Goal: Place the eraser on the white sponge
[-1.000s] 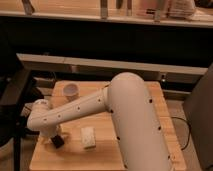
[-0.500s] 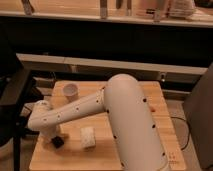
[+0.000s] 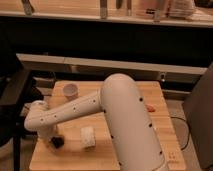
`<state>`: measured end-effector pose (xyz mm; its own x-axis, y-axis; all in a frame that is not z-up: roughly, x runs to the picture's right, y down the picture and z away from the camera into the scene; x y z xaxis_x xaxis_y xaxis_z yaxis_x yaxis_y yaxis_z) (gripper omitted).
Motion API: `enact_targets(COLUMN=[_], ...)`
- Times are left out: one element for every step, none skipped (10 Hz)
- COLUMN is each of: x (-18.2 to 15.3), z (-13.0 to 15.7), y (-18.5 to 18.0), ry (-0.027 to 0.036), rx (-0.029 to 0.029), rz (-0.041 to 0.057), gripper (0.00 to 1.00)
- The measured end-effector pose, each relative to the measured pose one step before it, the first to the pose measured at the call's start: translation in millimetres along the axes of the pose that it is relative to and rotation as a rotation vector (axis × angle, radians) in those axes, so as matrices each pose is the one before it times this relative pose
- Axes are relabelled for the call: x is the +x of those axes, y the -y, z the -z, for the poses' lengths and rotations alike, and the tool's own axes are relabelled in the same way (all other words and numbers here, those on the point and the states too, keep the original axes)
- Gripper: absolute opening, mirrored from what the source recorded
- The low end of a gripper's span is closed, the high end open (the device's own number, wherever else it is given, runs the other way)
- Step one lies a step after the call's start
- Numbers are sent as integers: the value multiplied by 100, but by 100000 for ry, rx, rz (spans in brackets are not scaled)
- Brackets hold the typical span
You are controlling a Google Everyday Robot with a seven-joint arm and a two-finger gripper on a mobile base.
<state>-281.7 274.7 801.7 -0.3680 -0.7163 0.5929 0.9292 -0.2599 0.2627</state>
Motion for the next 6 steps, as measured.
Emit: enact_targets(x=[-50,-13,22,188,223,1], z=[113,17,86,491,673,446], y=[3,68,-55,-328,-490,-262], ry=[110,18,-146,-809,-708,-30], rx=[-96,-22,-60,26,0,48], rz=[160,172,25,-479,-986,1], gripper=[2,0,0,0,0,0])
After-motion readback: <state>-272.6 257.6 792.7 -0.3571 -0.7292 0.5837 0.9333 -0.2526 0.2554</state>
